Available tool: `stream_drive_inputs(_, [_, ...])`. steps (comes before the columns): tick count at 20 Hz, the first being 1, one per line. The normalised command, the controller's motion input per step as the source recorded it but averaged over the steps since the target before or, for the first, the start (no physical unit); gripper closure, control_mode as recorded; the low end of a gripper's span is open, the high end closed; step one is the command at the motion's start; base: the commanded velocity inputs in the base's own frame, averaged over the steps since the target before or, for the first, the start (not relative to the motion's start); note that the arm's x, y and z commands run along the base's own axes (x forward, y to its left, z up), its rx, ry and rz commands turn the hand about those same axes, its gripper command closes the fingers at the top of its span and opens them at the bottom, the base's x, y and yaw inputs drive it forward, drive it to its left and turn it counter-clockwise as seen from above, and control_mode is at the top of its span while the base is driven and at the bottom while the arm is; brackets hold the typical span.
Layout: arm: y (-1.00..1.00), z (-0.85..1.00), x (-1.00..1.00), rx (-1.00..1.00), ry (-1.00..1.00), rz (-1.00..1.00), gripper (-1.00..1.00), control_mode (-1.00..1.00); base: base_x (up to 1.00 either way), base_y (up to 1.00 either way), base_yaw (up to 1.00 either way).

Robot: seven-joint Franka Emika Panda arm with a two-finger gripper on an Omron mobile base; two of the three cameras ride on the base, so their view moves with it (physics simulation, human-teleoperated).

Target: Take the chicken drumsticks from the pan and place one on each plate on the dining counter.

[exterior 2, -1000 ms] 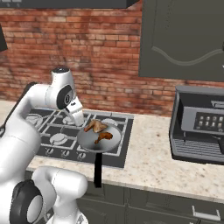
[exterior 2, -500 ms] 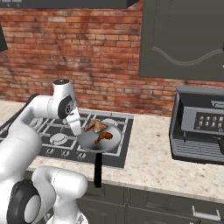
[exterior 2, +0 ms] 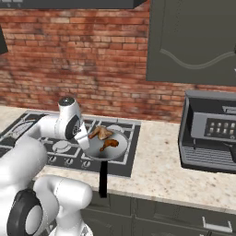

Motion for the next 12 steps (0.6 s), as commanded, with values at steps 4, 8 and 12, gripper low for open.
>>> stream_drive_inputs(4, [0.00,-0.22,0.64,0.00,0.00,0.00,-1.00,-1.00,0.00,0.00,0.00])
stream_drive_inputs(8, [0.00,-0.20,0.70,0.00,0.00,0.00,-1.00,-1.00,0.00,0.00,0.00])
stream_drive_inputs(12, [0.02,-0.19,0.67,0.00,0.00,0.00,-1.00,-1.00,0.00,0.00,0.00])
